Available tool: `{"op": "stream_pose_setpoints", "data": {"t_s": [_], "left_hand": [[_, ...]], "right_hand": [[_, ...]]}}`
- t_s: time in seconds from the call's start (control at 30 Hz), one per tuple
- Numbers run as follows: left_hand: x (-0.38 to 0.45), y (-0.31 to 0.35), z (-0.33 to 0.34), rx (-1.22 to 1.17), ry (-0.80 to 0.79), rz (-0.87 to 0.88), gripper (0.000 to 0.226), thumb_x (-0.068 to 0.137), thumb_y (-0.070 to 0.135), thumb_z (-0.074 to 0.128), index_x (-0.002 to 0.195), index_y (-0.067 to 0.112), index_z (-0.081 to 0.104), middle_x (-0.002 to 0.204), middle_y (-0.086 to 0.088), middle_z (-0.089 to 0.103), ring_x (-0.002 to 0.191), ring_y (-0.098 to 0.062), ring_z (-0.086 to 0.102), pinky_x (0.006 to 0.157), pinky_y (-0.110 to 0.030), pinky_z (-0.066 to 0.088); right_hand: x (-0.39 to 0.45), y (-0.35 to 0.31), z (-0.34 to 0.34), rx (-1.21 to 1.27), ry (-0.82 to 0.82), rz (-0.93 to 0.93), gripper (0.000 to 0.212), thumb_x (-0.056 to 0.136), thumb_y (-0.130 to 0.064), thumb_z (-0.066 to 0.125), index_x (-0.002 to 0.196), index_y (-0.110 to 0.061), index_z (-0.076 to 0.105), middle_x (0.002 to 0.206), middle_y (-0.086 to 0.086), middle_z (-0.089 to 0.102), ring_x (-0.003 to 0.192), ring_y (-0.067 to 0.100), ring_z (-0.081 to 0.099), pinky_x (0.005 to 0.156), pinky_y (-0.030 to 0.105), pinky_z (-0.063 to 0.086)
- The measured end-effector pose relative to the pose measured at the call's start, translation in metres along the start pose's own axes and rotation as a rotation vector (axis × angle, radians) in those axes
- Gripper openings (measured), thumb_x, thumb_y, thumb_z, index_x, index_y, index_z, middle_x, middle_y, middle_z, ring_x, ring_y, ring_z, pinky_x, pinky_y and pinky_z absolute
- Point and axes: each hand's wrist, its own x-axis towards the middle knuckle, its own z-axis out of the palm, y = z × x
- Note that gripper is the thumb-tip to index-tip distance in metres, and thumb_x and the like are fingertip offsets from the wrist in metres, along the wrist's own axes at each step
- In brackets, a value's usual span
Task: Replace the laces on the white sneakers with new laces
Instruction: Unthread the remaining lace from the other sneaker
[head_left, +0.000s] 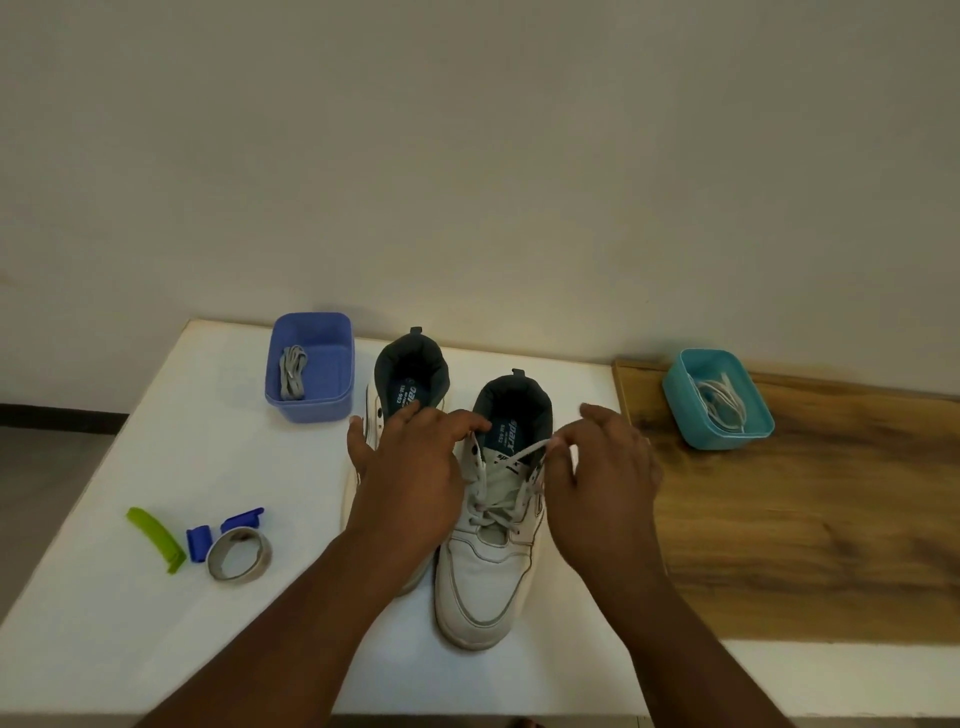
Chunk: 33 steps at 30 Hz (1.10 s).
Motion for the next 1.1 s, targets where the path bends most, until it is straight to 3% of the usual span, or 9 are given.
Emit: {"op": "stream_pose_setpoints", "data": {"t_s": [0.13,0.23,0.33,0.47,0.57,0.73,0.83,0.93,1.1], "left_hand": [[-0.001,0.000,0.003,-0.046,0.019,0.004,0.044,0.097,0.018,0.051,0.130,0.048,0.052,0.134,0.017,0.057,0.143,-0.015,0.036,0.120,-0.059,0.002],[0.000,0.001,0.002,-0.055,0.024,-0.004,0.040,0.099,0.022,0.052,0.129,0.047,0.054,0.134,0.016,0.058,0.142,-0.015,0.038,0.121,-0.059,0.003],[0.000,-0.001,0.003,-0.070,0.032,-0.006,0.038,0.099,0.023,0.051,0.129,0.046,0.056,0.134,0.015,0.059,0.140,-0.015,0.041,0.121,-0.057,0.001],[-0.001,-0.002,0.004,-0.089,0.045,0.002,0.039,0.098,0.020,0.053,0.127,0.045,0.058,0.129,0.014,0.062,0.138,-0.016,0.044,0.120,-0.060,0.004],[-0.002,0.000,0.002,-0.088,0.040,0.003,0.040,0.098,0.018,0.051,0.127,0.045,0.056,0.128,0.017,0.061,0.138,-0.014,0.042,0.120,-0.059,0.004],[-0.002,0.003,0.001,-0.083,0.046,0.012,0.033,0.100,0.027,0.045,0.125,0.045,0.057,0.128,0.019,0.059,0.140,-0.012,0.040,0.119,-0.060,0.003],[-0.003,0.004,0.001,-0.083,0.050,0.018,0.029,0.102,0.041,0.041,0.125,0.044,0.057,0.132,0.019,0.058,0.141,-0.011,0.037,0.120,-0.059,0.002],[-0.002,0.005,0.002,-0.075,0.041,0.019,0.037,0.096,0.061,0.038,0.124,0.045,0.056,0.134,0.019,0.057,0.140,-0.012,0.039,0.119,-0.060,0.003],[-0.004,0.008,0.004,-0.035,0.028,0.060,0.046,0.089,0.071,0.044,0.128,0.047,0.055,0.144,0.013,0.049,0.145,-0.017,0.032,0.119,-0.060,0.002]], "right_hand": [[0.000,0.002,0.001,0.198,0.025,0.096,0.023,0.094,-0.030,0.051,0.116,-0.029,0.058,0.128,0.000,0.056,0.123,0.024,0.052,0.102,0.048,0.046],[-0.003,-0.005,0.007,0.041,-0.124,-0.109,0.042,0.097,-0.024,0.058,0.136,-0.037,0.056,0.161,0.002,0.034,0.154,0.030,0.019,0.123,0.055,0.021],[-0.008,-0.012,0.015,-0.093,-0.263,-0.205,0.025,0.099,-0.031,0.058,0.119,-0.043,0.067,0.167,-0.001,0.026,0.157,0.030,0.001,0.125,0.055,-0.001],[-0.002,-0.005,0.006,0.071,-0.047,-0.088,0.012,0.099,-0.033,0.060,0.101,-0.036,0.071,0.149,-0.002,0.052,0.148,0.024,0.034,0.121,0.055,0.019],[0.007,0.006,-0.003,0.272,0.178,0.111,0.009,0.099,-0.026,0.059,0.100,-0.028,0.068,0.118,-0.004,0.061,0.115,0.016,0.056,0.102,0.053,0.046],[0.012,-0.001,-0.005,0.684,0.212,0.528,0.014,0.103,-0.025,0.053,0.099,-0.023,0.066,0.098,0.000,0.064,0.092,0.017,0.061,0.078,0.032,0.049],[0.018,-0.008,-0.020,1.111,0.359,0.692,0.016,0.105,-0.019,0.051,0.097,-0.023,0.064,0.099,0.001,0.068,0.089,0.015,0.068,0.079,0.029,0.053],[0.020,-0.009,-0.031,1.435,0.449,0.688,0.014,0.106,-0.016,0.050,0.105,-0.022,0.063,0.095,0.003,0.070,0.085,0.018,0.073,0.079,0.029,0.059],[0.018,-0.010,-0.037,1.522,0.480,0.555,0.021,0.097,-0.024,0.050,0.115,-0.018,0.060,0.069,-0.001,0.052,0.060,0.011,0.050,0.065,0.028,0.051]]}}
